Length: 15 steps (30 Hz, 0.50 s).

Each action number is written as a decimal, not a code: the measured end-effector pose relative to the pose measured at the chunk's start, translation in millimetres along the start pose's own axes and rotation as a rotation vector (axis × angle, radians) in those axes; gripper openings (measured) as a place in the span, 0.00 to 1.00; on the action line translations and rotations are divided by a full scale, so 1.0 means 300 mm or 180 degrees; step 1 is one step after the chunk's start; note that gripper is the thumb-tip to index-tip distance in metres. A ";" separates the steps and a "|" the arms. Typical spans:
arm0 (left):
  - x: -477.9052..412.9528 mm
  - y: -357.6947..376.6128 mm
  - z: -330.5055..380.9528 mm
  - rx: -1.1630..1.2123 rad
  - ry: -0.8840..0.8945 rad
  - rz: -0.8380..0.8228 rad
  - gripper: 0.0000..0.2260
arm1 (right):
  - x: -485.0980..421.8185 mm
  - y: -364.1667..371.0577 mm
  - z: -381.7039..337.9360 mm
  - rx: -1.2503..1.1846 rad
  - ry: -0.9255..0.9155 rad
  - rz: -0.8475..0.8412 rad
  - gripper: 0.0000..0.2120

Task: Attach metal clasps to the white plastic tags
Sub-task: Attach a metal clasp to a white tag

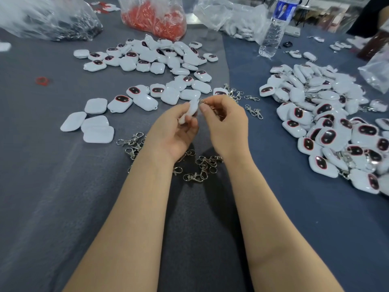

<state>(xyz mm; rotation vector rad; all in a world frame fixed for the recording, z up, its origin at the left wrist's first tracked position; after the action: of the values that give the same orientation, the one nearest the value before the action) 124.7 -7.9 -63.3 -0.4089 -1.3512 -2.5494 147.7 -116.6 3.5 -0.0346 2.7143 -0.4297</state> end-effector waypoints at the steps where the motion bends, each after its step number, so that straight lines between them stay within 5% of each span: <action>1: 0.004 0.008 -0.016 0.0177 -0.0204 -0.0084 0.05 | 0.001 -0.003 -0.006 -0.0027 -0.0048 0.0033 0.04; 5: 0.008 0.009 -0.030 0.0171 -0.0319 -0.0079 0.05 | 0.007 0.000 -0.024 0.0260 -0.0246 0.0052 0.03; 11: 0.099 0.076 0.214 -0.3308 0.2432 0.0621 0.09 | 0.002 0.029 -0.024 0.1061 -0.0297 -0.0213 0.05; 15: 0.132 0.156 0.175 -0.4436 0.3005 0.0275 0.11 | 0.000 0.049 0.009 0.1487 -0.0079 -0.0491 0.05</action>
<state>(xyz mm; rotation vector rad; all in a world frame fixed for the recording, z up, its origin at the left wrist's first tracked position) 110.3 7.4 14.6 0.5073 0.7839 -2.5416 149.3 -103.5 -3.3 -0.1197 2.5274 -1.0876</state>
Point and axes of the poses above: each hand's wrist, its own x-axis away from the middle knuckle, its own y-axis out of the palm, z = x × y, the point moved 10 cm from there along -x, towards the middle knuckle, and after that the axes turned 3 degrees about -z, right-handed, at the moved point
